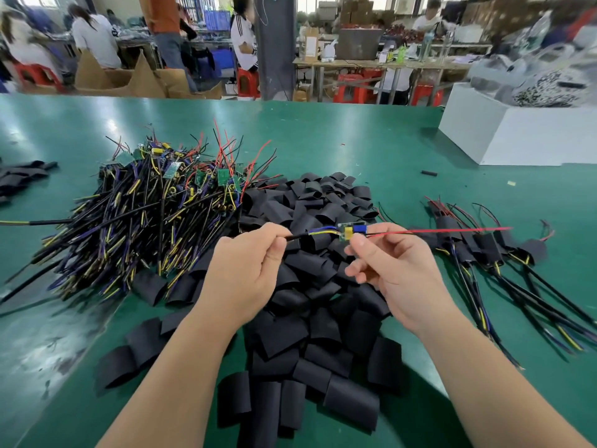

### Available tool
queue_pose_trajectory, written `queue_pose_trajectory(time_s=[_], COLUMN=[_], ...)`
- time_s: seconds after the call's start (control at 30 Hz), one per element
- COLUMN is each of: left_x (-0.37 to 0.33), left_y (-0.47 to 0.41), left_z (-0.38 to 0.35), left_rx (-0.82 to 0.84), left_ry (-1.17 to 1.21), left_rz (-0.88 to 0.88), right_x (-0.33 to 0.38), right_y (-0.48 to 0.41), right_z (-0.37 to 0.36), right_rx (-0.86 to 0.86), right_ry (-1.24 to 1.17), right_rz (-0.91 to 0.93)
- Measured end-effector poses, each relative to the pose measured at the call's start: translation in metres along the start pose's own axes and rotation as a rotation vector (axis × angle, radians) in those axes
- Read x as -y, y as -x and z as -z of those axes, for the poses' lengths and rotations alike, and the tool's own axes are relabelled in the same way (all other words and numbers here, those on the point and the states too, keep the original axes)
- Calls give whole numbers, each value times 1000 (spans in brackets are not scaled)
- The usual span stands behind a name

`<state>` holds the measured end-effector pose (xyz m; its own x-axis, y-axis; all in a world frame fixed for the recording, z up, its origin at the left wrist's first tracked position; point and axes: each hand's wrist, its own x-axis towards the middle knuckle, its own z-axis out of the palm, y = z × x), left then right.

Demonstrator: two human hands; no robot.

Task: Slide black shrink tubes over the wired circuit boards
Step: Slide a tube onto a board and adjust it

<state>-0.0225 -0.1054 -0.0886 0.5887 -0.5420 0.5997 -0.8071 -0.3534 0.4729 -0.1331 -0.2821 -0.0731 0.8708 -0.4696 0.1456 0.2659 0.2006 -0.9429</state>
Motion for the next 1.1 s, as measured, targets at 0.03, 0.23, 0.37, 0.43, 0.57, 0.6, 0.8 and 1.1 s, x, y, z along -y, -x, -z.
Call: queue_pose_trajectory(time_s=[0.03, 0.23, 0.37, 0.43, 0.57, 0.6, 0.8, 1.1], left_x=[-3, -17, -19, -19, -17, -16, -15, -10], left_y=[0, 0, 1, 1, 0, -1, -3, -3], left_z=[0, -11, -16, -16, -14, -14, -11, -6], left_rx=[11, 15, -32, -35, -14, -13, -56, -94], left_ry=[-38, 36, 78, 35, -102, -138, -242, -285], left_rz=[-10, -75, -95, -91, 28, 47, 99, 111], right_x=[-2, -8, -11, -13, -24, -26, -39, -40], right_y=[1, 5, 3, 1, -2, -3, -7, -6], right_z=[-2, -13, -13, -14, -14, -14, -20, -22], right_rx=[-11, -3, -16, 9, 50, 69, 200, 281], right_ry=[54, 259, 287, 282, 746, 916, 1339, 1418], right_rz=[8, 2, 36, 81, 190, 225, 191, 289])
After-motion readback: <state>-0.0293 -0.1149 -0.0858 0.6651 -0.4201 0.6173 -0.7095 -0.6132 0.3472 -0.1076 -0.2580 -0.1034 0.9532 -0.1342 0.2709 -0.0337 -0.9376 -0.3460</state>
